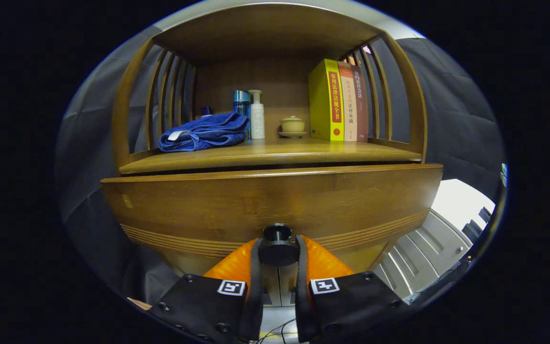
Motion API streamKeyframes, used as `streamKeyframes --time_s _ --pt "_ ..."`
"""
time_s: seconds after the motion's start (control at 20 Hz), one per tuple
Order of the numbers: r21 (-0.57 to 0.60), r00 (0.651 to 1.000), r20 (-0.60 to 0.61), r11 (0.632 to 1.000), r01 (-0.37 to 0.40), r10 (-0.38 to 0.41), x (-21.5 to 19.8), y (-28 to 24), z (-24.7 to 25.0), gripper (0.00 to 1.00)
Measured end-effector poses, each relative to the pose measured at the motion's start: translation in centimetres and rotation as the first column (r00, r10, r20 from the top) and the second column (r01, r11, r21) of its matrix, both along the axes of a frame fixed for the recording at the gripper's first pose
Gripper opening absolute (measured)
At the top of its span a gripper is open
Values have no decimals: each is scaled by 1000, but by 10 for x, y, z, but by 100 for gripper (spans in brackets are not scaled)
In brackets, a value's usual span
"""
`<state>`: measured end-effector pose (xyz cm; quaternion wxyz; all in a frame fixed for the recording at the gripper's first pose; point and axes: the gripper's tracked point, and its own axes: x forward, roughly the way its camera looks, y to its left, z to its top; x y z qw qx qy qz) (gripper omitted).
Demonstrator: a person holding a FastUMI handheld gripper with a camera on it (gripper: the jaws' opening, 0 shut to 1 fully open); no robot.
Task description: Pull open the drawer, take out the items inside it, and place them on the countertop above the cabinet.
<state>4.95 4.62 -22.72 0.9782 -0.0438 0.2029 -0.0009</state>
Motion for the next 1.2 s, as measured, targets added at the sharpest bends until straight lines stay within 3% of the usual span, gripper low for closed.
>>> streamKeyframes --time_s 0.35,1.2 --pt "-17 1000 -28 1000 -1 0 -61 -3 6 36" --pt "-16 997 -81 1000 16 -17 -142 -9 -5 36"
